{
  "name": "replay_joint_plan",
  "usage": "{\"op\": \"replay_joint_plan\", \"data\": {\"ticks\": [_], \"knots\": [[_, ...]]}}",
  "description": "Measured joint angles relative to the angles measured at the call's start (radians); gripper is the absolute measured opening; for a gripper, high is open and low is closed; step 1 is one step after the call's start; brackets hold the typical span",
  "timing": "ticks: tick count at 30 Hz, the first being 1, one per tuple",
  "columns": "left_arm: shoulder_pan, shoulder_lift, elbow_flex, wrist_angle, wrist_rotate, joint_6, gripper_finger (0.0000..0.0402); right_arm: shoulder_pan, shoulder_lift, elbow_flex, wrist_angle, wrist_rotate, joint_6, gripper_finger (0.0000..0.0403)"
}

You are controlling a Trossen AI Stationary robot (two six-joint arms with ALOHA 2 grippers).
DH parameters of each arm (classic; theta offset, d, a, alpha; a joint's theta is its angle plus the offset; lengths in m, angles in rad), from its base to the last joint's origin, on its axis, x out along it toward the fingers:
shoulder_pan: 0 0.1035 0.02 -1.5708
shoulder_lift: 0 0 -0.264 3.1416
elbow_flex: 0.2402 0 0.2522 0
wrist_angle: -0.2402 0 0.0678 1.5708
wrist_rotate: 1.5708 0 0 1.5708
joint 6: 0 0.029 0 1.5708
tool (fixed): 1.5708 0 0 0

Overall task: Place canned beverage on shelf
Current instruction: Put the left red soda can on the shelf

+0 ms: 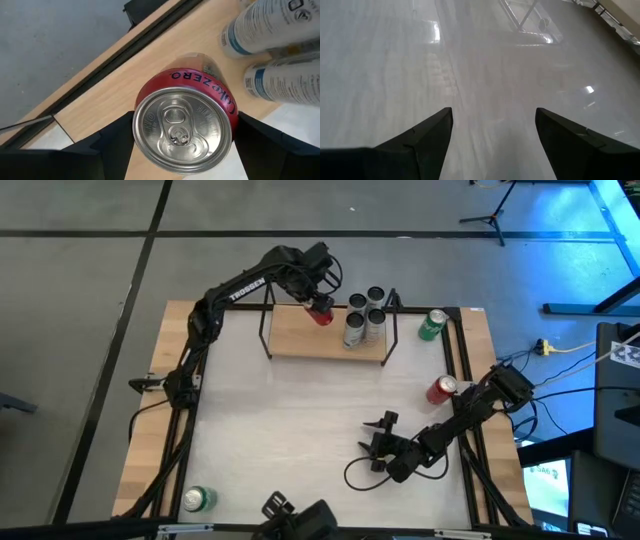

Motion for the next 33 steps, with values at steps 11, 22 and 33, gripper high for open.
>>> {"op": "replay_joint_plan", "data": {"ticks": [11, 22, 33], "knots": [[0.001, 0.043, 0.0, 0.017, -0.003, 0.017, 0.028, 0.0, 0.001, 0.0, 0.001, -0.001, -0.001, 0.0286], [0.0, 0.061, -0.001, 0.094, 0.0, 0.049, 0.028, -0.001, 0.002, -0.001, 0.003, -0.003, -0.001, 0.0286], [-0.003, 0.067, -0.008, 0.08, 0.001, 0.084, 0.0293, -0.001, 0.002, -0.001, 0.003, -0.004, -0.001, 0.0286]]}}
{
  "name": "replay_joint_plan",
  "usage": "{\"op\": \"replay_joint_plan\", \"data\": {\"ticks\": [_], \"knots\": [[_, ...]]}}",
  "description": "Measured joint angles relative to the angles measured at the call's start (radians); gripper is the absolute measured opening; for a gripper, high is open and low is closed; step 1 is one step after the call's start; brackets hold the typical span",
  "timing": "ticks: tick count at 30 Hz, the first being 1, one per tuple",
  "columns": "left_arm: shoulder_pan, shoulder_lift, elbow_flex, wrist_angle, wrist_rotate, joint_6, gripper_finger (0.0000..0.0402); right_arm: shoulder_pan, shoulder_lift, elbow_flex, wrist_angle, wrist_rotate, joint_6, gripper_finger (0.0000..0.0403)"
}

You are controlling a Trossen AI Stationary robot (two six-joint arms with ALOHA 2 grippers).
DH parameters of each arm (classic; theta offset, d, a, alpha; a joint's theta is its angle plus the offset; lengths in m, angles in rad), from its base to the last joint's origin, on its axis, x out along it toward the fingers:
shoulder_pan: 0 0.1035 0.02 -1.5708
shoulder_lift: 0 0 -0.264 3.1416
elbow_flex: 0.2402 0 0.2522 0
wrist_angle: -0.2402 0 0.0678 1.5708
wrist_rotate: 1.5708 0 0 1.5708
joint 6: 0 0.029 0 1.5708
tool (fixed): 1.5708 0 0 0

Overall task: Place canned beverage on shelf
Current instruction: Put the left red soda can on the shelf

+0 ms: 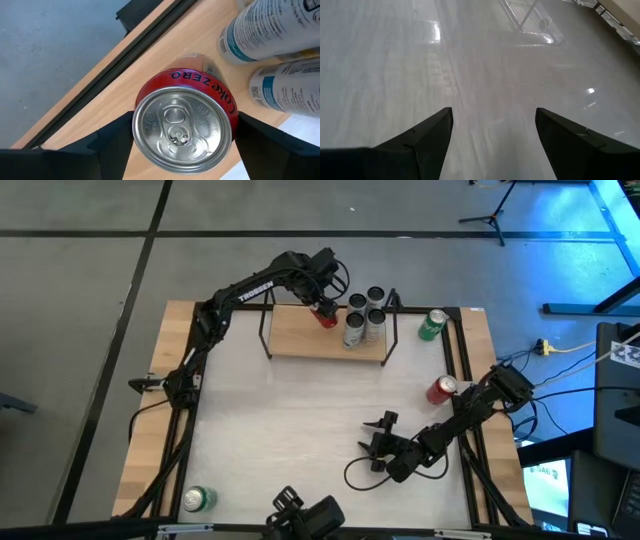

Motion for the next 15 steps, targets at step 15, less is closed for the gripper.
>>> {"op": "replay_joint_plan", "data": {"ticks": [15], "knots": [[-0.021, 0.0, -0.009, 0.058, -0.006, 0.028, 0.0306, 0.0, 0.0, 0.0, 0.0, -0.001, 0.0, 0.0286]]}}
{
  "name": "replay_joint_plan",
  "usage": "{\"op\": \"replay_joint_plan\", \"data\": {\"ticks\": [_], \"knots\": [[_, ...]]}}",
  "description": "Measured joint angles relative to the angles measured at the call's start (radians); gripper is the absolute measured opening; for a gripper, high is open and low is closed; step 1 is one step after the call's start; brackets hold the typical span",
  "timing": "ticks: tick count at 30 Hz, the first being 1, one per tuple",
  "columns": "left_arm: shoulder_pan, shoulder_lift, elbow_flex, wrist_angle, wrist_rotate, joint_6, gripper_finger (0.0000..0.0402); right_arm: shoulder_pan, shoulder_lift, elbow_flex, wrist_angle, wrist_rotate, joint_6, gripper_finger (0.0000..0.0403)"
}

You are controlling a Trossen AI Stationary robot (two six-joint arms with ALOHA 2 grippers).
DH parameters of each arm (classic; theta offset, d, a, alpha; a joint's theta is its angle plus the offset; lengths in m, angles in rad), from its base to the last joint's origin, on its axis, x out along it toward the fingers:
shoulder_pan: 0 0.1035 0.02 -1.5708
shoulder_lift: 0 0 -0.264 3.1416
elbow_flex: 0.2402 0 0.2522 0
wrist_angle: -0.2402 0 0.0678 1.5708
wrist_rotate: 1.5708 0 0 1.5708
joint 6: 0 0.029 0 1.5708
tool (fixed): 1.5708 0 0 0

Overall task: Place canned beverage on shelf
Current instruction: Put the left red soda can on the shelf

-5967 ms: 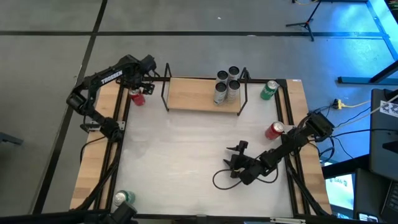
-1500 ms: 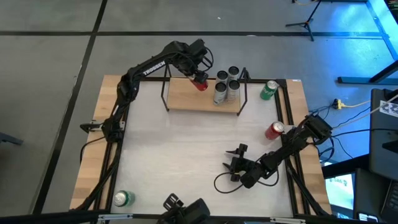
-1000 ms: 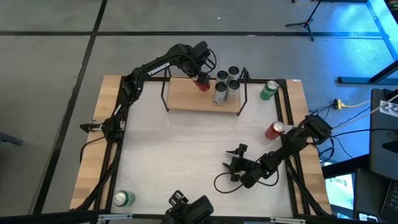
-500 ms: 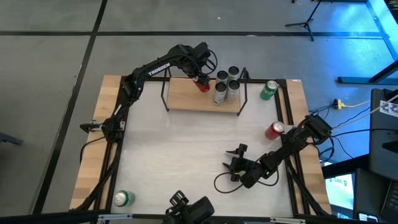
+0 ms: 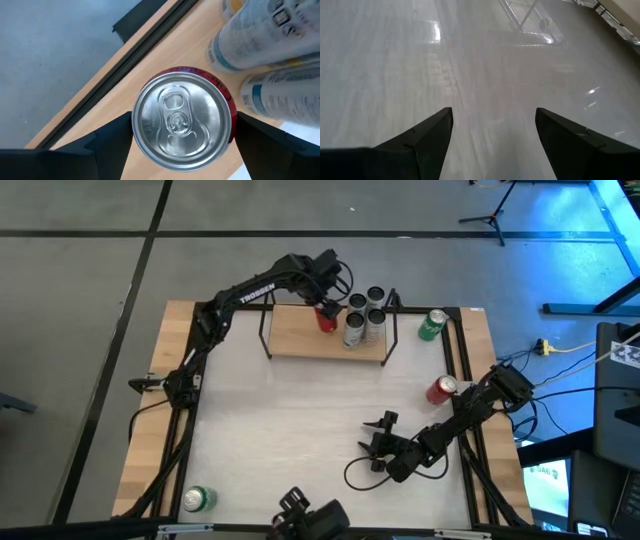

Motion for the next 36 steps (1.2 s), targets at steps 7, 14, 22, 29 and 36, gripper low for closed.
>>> {"op": "replay_joint_plan", "data": {"ticks": [7, 14, 22, 29, 36], "knots": [[-0.008, -0.004, -0.053, 0.077, -0.01, 0.003, 0.0307, 0.0, 0.0, 0.0, 0.0, 0.0, 0.0, 0.0286], [-0.023, -0.004, -0.055, 0.087, -0.06, 0.006, 0.0307, 0.0, 0.001, 0.0, 0.0, -0.001, 0.0, 0.0286], [-0.028, -0.004, -0.056, 0.092, -0.089, 0.045, 0.0307, 0.0, 0.001, 0.0, 0.0, -0.001, 0.0, 0.0286], [-0.026, -0.002, -0.057, 0.101, -0.117, 0.06, 0.0307, 0.0, 0.001, 0.0, -0.001, -0.001, 0.003, 0.0286], [-0.027, -0.002, -0.057, 0.105, -0.13, 0.071, 0.0307, 0.0, 0.001, 0.0, -0.001, -0.001, 0.003, 0.0286]]}}
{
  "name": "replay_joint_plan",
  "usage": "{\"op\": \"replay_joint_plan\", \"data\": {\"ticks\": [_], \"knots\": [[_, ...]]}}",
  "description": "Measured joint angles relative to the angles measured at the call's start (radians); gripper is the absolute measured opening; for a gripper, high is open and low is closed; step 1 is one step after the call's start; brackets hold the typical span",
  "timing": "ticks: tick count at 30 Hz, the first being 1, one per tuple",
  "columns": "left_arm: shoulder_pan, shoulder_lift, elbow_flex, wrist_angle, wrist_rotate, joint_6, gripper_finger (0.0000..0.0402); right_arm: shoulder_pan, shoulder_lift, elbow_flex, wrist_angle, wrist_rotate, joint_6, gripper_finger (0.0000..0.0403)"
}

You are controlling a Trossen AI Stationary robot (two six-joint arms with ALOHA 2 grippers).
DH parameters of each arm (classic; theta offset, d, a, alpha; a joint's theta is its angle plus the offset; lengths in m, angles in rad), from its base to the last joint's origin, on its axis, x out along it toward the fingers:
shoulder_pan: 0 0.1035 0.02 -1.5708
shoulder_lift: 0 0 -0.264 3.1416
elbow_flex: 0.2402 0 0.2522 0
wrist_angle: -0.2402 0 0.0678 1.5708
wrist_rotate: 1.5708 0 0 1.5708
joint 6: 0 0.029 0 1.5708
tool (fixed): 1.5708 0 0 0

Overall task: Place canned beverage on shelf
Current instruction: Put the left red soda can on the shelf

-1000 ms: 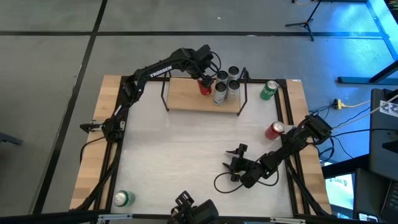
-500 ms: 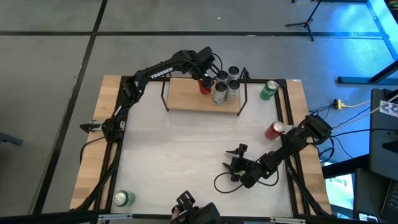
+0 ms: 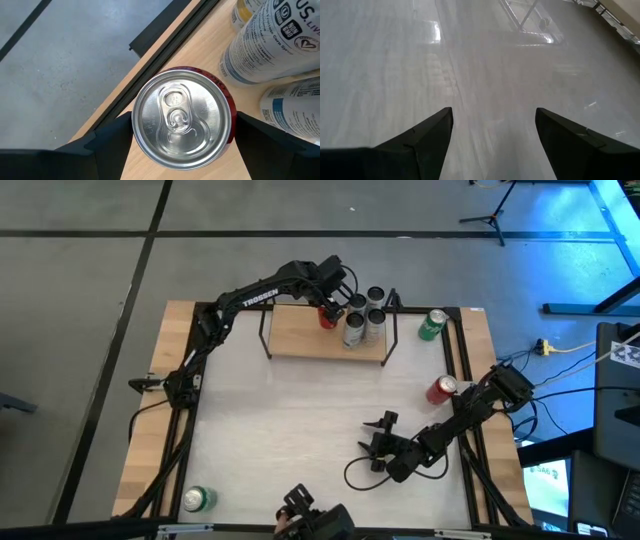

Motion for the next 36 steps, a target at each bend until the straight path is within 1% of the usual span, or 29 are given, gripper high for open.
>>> {"op": "replay_joint_plan", "data": {"ticks": [11, 14, 15, 17, 23, 31, 33, 36], "knots": [[0.0, 0.0, 0.0, 0.002, 0.015, -0.001, 0.0307, 0.0, 0.0, 0.0, 0.0, 0.0, 0.0, 0.0286], [-0.001, 0.0, 0.0, -0.005, -0.036, -0.07, 0.0307, 0.0, 0.0, 0.0, 0.001, 0.0, 0.0, 0.0286], [-0.002, 0.001, 0.0, -0.008, -0.058, -0.075, 0.0307, 0.0, 0.0, 0.0, 0.002, 0.0, 0.0, 0.0286], [0.0, 0.001, 0.0, -0.015, -0.071, -0.077, 0.0307, 0.0, 0.0, 0.0, 0.004, 0.0, 0.0, 0.0286], [-0.003, 0.001, 0.0, -0.011, -0.039, -0.058, 0.0307, 0.0, 0.0, 0.0, 0.005, -0.001, 0.0, 0.0286], [-0.014, 0.002, 0.0, 0.017, -0.038, -0.056, 0.0307, 0.0, 0.0, 0.0, 0.006, -0.001, 0.0, 0.0286], [-0.014, 0.002, 0.0, 0.02, -0.031, -0.056, 0.0312, 0.0, 0.0, 0.0, 0.006, -0.001, 0.0, 0.0286], [-0.014, 0.002, 0.0, 0.037, -0.024, -0.056, 0.0329, 0.0, 0.0, 0.0, 0.006, -0.001, 0.0, 0.0286]]}}
